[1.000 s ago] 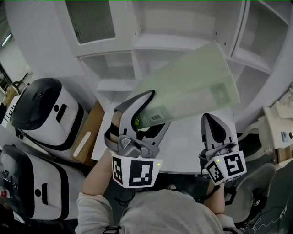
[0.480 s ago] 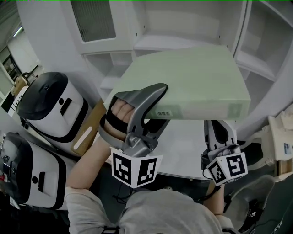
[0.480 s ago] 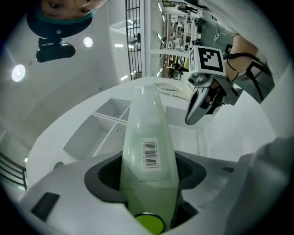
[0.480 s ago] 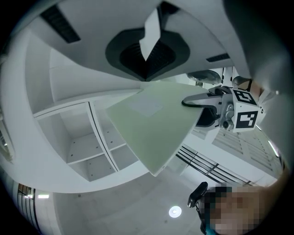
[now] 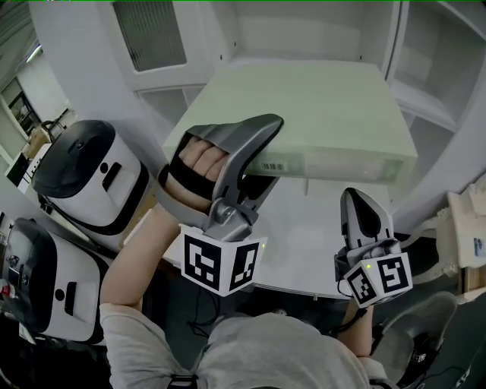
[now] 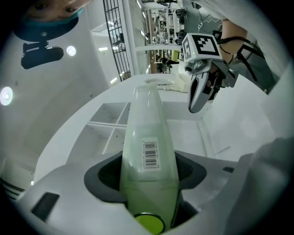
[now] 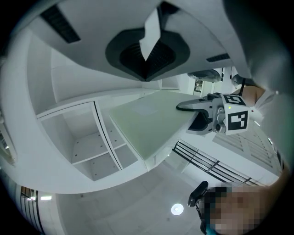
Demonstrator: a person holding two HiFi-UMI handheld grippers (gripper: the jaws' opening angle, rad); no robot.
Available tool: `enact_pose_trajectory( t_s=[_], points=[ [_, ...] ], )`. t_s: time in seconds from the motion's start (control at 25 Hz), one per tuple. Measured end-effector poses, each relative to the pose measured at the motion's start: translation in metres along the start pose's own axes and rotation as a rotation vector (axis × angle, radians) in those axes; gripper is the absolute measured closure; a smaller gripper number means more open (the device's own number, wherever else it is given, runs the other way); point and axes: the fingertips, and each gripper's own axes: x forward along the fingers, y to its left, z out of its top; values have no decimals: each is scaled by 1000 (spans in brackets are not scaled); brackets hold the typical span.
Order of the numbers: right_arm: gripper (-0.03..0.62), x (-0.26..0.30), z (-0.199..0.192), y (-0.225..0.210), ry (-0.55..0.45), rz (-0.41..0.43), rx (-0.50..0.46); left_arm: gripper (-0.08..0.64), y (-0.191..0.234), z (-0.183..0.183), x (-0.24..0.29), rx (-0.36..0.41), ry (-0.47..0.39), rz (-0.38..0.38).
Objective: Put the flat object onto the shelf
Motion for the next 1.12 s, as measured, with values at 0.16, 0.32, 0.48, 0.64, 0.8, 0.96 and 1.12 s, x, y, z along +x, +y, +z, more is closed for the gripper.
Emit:
enact_pose_trajectory(
  t_s=[0.16, 0.32, 0.48, 0.64, 0.8, 0.96, 1.12],
  points=[
    [586, -5, 0, -6, -1, -9, 3, 270, 1, -3, 12, 30, 7, 1],
    [586, -9, -1, -10, 2, -20, 2, 270, -1, -6, 23, 52, 4, -9],
    [588, -14, -3, -11, 6, -23, 3, 270, -5, -11, 35, 65, 9, -26],
    [588, -16, -6, -12, 15, -23, 5, 270, -9, -16, 45, 71, 23, -33],
    [586, -18, -8, -13, 19, -28, 8, 270, -10, -22, 56, 87, 34, -40],
    [588, -20, -13, -16, 32, -35, 13, 270, -17, -30, 66, 118, 50, -69],
    [586, -20, -18, -20, 41, -45, 23, 270, -22, -32, 72, 136, 51, -73]
  ],
)
